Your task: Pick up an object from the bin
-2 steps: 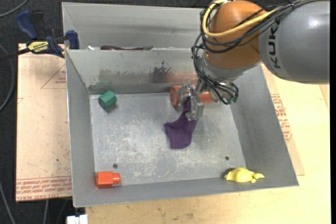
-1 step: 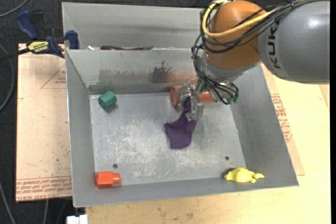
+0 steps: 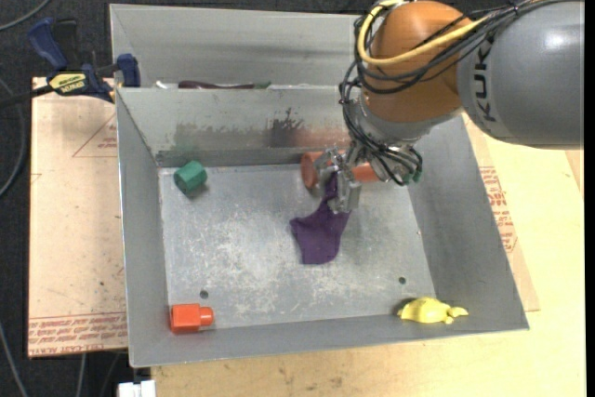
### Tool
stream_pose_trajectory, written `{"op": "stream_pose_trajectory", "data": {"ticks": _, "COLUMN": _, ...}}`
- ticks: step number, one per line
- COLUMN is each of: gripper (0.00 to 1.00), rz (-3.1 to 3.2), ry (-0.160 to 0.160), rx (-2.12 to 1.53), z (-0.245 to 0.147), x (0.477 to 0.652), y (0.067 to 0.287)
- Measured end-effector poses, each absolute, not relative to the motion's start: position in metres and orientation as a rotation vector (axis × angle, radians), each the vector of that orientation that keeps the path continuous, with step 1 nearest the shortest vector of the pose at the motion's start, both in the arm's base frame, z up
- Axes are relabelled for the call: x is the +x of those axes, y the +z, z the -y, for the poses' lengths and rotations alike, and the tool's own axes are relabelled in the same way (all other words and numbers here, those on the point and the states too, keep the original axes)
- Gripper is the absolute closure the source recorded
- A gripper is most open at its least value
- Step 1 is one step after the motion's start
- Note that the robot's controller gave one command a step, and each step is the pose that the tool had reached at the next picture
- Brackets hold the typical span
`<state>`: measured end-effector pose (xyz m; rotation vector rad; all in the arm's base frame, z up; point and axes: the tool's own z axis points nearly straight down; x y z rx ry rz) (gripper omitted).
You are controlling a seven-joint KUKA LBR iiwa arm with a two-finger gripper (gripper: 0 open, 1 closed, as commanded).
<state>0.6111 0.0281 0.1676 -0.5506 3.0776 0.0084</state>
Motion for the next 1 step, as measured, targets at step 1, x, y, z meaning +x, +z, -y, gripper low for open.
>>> {"op": "stream_pose_trajectory", "data": {"ticks": 1, "gripper": 1.00, "rz": -3.078, "ry": 0.009, "rx": -0.550, "z": -0.0281, "x": 0.6111, "y": 0.1675}}
